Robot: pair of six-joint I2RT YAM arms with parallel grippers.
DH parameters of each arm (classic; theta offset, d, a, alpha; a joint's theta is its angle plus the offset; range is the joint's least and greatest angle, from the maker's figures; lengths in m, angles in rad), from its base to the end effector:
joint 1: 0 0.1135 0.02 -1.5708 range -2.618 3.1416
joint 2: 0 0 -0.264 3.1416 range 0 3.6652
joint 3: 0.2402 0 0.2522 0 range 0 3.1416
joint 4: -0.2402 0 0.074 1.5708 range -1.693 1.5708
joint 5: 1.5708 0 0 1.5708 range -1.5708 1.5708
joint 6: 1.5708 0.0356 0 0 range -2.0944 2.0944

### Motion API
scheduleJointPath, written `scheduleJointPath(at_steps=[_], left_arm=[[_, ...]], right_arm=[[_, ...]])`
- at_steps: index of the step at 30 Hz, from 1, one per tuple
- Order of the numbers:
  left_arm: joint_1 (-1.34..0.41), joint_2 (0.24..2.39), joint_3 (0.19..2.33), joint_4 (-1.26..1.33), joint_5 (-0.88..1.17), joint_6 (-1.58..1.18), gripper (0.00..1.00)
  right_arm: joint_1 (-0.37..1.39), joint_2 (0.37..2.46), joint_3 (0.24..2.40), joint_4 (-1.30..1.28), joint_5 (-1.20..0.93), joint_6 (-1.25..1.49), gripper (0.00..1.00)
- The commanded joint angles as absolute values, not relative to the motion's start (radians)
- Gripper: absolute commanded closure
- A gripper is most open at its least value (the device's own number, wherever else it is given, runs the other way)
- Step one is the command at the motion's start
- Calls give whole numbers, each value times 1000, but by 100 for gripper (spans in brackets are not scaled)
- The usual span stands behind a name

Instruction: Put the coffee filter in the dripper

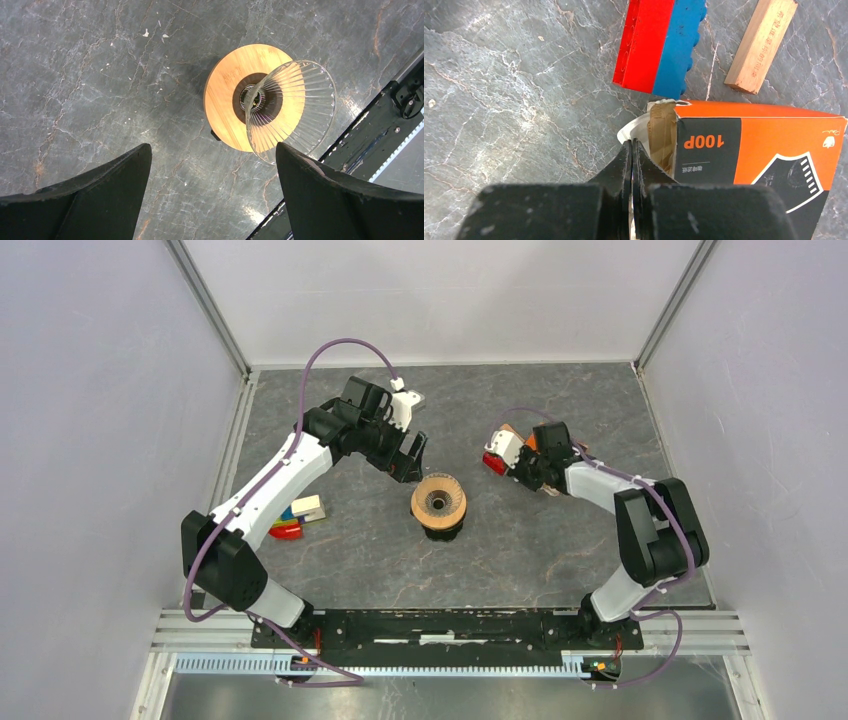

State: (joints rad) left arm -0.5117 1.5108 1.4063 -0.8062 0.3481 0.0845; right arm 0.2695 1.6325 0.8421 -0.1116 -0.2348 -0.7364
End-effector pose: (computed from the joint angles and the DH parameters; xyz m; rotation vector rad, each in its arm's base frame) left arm 0.2730 -0.1673 0.3263 0.8788 2.3471 -0.6116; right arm 0.3049 0.0928 0.1599 -1.2629 2.0884 0.0838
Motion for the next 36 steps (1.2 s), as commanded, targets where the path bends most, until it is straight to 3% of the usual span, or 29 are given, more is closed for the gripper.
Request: scheduleJointPath(at_steps=[1, 22, 36], left_arm=[[-505, 1477, 1411, -787, 353, 136, 0], [-505, 1465, 1405, -787, 349, 143, 0], [-505, 1444, 1393, -787, 342, 151, 0]], right_arm=[[240, 1641, 908, -165, -332, -682, 100], [180, 1645, 919, -347, -586, -695, 100], [34, 1641, 985, -449, -685, -741, 100]])
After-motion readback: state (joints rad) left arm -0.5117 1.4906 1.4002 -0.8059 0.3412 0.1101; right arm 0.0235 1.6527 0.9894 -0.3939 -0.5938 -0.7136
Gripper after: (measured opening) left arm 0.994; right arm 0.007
